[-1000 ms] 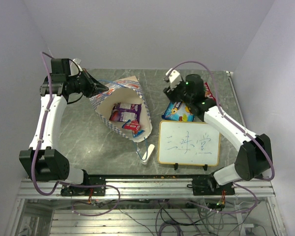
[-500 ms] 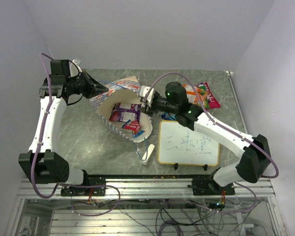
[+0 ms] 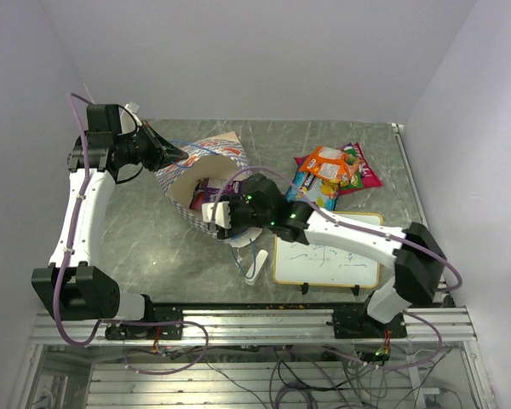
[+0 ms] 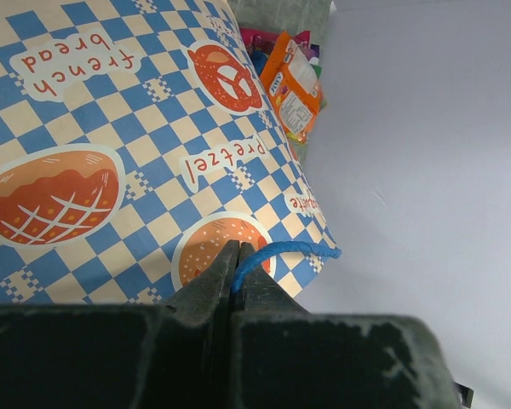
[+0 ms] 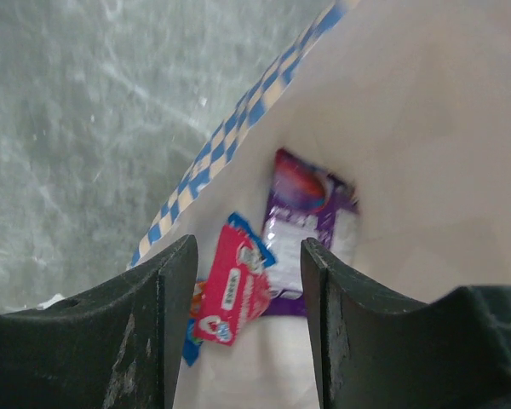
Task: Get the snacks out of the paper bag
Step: Take out the snack from the paper bag.
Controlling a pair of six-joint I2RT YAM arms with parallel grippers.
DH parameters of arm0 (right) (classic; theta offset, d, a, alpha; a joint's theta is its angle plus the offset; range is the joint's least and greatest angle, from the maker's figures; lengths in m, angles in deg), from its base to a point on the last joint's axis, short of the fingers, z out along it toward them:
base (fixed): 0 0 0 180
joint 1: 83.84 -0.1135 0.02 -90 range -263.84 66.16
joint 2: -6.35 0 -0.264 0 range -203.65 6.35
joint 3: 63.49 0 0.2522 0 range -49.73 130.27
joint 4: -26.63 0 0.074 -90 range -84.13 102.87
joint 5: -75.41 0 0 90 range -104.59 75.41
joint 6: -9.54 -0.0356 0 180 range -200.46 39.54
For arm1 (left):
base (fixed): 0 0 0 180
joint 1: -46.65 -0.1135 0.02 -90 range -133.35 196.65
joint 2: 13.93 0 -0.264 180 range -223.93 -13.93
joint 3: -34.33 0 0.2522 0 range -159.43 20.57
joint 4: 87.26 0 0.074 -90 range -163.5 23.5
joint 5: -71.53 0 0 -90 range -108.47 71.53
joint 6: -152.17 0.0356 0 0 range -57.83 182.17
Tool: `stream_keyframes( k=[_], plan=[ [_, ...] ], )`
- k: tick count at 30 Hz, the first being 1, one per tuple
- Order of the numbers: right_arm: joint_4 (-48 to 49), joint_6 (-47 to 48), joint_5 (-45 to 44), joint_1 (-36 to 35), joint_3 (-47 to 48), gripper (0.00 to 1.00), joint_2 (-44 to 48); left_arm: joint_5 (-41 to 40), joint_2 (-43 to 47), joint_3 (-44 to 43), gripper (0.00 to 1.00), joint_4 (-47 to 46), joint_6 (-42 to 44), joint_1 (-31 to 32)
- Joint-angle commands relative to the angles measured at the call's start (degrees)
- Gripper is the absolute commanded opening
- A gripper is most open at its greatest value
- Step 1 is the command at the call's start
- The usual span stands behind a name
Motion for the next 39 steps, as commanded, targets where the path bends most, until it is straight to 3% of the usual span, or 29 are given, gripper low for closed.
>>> stream_keyframes(
  k=[1,13,19,39],
  plan=[
    [-2.7,-1.1,-7.8,-0.5,1.5,0.51,-4.5,0.8,1.5,0.3,0.07,-1.4,-0.2,0.1],
    [-5.8,0.3,-8.8,-0.5,3.4,0.5,-13.1,1.2,1.9,1.1,0.07,-1.7,-0.6,0.1],
    [-6.6,0.5,-14.2,1.0,7.3,0.49,-18.1,1.2,2.2,1.3,0.07,-1.2,-0.3,0.2],
    [-8.1,-0.9,-10.2,7.5,12.4,0.45,-21.1,2.1,1.1,0.4,0.07,-1.5,0.3,0.1]
  ],
)
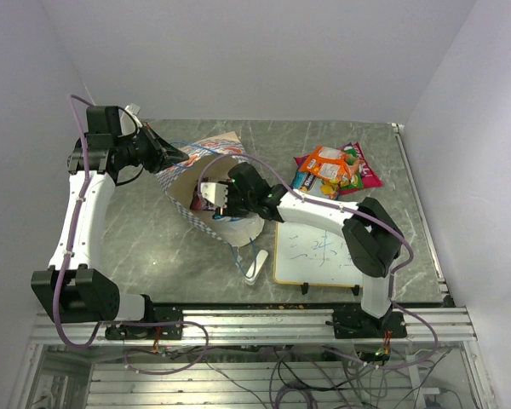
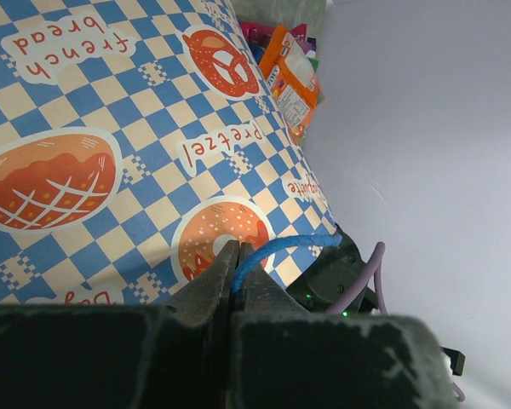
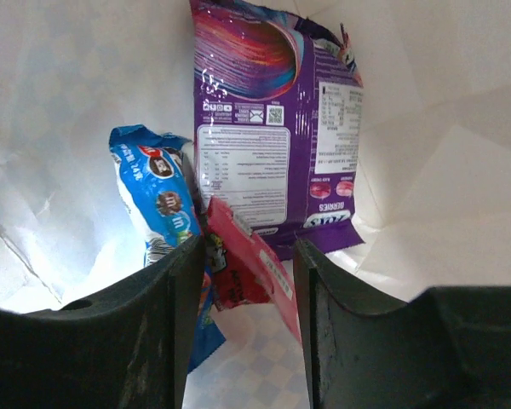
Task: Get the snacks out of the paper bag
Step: Take out the snack from the paper bag.
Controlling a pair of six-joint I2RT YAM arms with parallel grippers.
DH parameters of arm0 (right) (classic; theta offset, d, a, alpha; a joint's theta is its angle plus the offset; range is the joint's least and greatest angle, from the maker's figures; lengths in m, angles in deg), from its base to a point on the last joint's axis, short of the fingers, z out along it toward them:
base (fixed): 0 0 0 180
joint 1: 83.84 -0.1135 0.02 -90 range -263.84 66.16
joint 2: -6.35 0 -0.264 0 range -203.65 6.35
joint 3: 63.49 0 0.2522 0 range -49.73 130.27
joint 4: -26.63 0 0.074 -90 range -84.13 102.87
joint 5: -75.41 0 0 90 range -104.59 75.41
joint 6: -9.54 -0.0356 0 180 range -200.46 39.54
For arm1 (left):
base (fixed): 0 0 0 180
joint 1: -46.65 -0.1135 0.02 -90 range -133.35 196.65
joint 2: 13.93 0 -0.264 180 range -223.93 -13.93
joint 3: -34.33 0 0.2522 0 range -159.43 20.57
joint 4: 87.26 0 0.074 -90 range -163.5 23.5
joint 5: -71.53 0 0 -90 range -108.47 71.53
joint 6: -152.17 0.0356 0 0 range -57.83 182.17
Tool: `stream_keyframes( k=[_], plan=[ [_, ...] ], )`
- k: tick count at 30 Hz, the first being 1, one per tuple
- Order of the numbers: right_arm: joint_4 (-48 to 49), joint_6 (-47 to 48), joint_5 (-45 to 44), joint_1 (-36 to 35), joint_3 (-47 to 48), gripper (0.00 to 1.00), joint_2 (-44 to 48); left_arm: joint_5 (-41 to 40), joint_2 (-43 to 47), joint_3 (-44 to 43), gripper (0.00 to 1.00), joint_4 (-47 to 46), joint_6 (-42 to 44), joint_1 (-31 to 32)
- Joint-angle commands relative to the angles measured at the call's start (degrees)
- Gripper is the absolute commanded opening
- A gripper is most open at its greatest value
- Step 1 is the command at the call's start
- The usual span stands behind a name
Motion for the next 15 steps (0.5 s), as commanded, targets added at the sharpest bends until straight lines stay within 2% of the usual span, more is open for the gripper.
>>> stream_keyframes(
  k=[1,8,12,15],
  plan=[
    [-1.6,1.2,4.1,0.4,0.4,0.46,-0.8,1.3,0.2,-0.6,0.07,-1.2,0.3,0.2],
    [0.8,-2.9,5.6,0.7,-2.2,0.55,-1.1,1.9,0.1,-0.4,0.07,-1.2,0.6,0.1],
    [0.6,-6.6,3.4,2.0,2.6,0.56,-3.4,2.1,-0.3,-0.6,0.07,-1.3,0.7,0.2],
    [1.1,-7.7,3.2,3.2,5.9,0.52,-4.7,2.2,-0.6,-0.6,0.07,-1.4,0.6,0.6]
  ],
)
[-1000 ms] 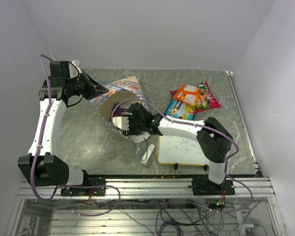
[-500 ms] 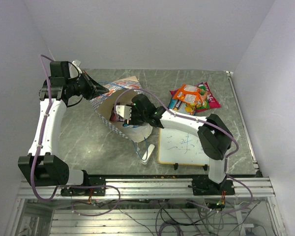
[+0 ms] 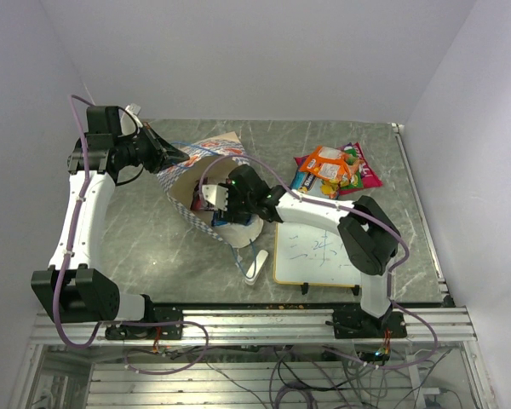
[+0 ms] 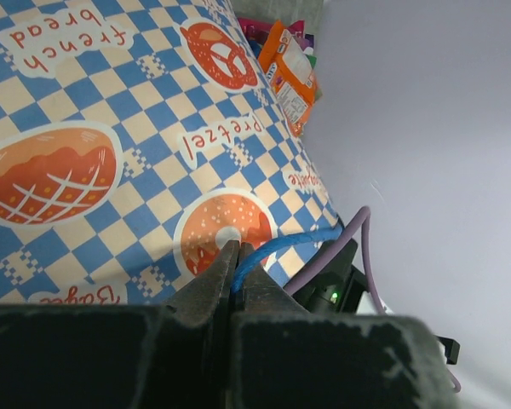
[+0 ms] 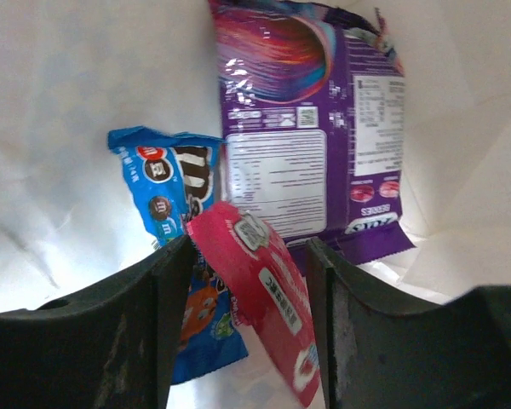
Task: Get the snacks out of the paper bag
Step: Take out the snack from the paper bag.
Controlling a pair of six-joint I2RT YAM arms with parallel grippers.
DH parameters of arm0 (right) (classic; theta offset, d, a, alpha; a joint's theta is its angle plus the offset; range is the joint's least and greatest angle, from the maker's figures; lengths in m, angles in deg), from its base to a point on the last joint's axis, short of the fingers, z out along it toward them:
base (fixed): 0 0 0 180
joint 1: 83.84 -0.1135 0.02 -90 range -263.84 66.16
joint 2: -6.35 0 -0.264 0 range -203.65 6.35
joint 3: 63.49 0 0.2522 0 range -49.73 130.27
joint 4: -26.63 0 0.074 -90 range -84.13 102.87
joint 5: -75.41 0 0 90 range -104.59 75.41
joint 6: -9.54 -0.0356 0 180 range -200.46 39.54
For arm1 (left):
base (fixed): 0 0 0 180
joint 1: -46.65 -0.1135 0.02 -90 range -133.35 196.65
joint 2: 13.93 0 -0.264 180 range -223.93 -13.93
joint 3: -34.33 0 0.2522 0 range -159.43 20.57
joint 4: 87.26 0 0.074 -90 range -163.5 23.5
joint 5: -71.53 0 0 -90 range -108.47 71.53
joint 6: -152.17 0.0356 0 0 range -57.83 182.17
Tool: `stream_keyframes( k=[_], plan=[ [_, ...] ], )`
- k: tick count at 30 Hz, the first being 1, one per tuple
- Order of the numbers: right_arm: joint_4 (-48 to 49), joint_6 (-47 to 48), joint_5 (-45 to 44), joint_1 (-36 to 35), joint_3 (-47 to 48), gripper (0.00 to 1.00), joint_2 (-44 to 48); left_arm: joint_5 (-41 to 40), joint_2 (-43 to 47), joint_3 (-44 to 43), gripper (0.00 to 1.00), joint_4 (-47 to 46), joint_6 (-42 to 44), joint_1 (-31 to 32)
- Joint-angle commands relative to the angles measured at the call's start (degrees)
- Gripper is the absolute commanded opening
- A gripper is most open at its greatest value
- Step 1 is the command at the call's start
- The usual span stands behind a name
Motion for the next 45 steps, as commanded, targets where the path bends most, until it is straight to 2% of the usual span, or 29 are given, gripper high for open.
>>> stream_keyframes(
  k=[1,9,15,29,37,45],
  plan=[
    [0.6,-3.2,-0.6,2.4,5.8,0.48,-2.4,1.6,-0.6,-0.7,0.07,-1.5,0.6,0.5],
    [-1.6,-1.1,-0.4,2.7,5.9,0.13,-2.8,1.7,-1.5,-1.5,0.07,-1.4,1.0,1.0],
    [-2.4,-0.3,-0.2,2.8,6.7,0.0,-2.8,1.7,-2.1,-1.5,0.07,-1.8,0.8,1.6],
    [-0.7,1.9,-3.7,0.1,5.5,0.0,5.6,1.4,-0.9,0.0,0.07,-2.3,0.1,1.8],
    [1.2,-0.7,-4.3,-1.3,0.9,0.0,13.8,0.7,-1.0,-1.1,0.07,-1.4,0.1,1.7],
    [5.5,-2.3,-0.1,-1.5,-7.6,0.0,26.5,-1.7,-2.0,-3.3,0.07,1.2,-0.6,1.7]
  ],
)
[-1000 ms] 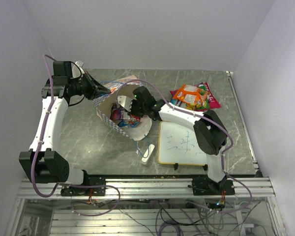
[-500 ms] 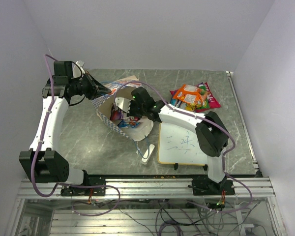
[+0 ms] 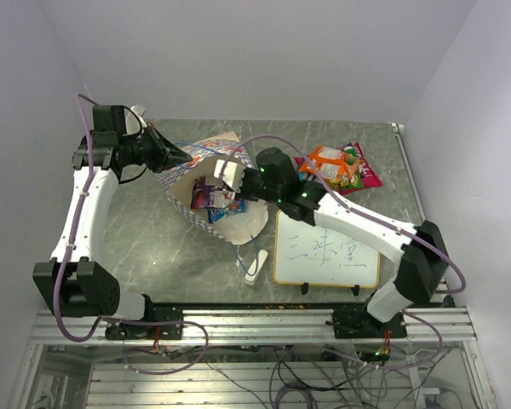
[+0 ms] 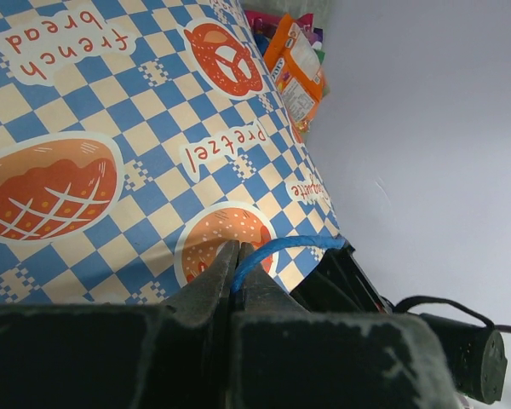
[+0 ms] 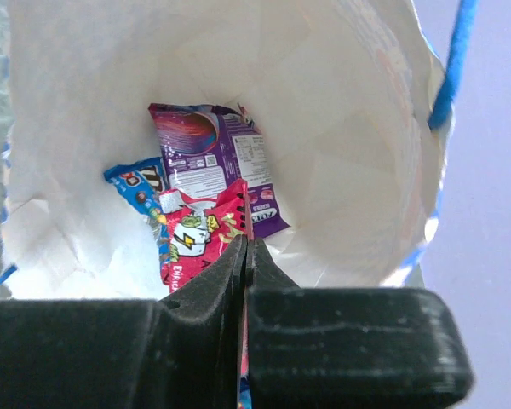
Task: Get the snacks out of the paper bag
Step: Take out the snack from the paper bag, then place the snack at the center of the board.
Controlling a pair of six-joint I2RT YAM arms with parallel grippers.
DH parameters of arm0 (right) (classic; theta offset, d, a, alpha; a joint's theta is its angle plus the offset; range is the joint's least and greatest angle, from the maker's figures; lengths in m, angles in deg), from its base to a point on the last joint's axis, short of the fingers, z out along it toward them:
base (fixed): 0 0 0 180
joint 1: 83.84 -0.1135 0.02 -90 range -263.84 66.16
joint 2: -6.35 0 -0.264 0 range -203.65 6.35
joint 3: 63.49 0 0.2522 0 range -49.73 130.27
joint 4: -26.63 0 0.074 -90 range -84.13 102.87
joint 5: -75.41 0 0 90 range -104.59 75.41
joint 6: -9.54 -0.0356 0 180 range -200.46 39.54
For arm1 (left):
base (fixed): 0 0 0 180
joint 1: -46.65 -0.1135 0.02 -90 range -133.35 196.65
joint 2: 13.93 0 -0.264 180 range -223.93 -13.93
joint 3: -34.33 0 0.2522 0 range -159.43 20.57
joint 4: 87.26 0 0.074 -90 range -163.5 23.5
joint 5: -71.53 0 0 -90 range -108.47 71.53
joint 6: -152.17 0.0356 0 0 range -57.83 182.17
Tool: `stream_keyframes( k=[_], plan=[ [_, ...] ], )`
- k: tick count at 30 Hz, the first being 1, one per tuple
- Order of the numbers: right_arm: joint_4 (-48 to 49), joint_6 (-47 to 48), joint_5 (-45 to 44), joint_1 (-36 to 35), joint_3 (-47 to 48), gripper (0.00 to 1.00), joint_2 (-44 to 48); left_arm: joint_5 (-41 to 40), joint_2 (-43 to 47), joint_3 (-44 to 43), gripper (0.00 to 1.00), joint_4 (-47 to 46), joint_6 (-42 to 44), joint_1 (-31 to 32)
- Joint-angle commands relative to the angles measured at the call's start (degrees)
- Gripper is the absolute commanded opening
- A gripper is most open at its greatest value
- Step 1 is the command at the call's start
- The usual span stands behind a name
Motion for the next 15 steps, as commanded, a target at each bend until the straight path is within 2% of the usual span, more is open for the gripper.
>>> stream_keyframes(
  k=[1,9,15],
  plan=[
    [4.0,-1.5,3.4,-0.2,-4.5,0.0,7.9,-1.4,-0.2,-3.1,0.07,1.1,-0.6,0.3],
    [5.3,-1.9,4.4,-0.2,-7.6,0.0,20.4,-2.8,-1.3,-4.2,0.07,2.5,-0.4,0.3],
    [7.9,-1.7,-1.6,0.0,-7.2,0.0,25.9,-3.8,-2.1,-4.8,0.07,3.4,0.3,0.3]
  ],
)
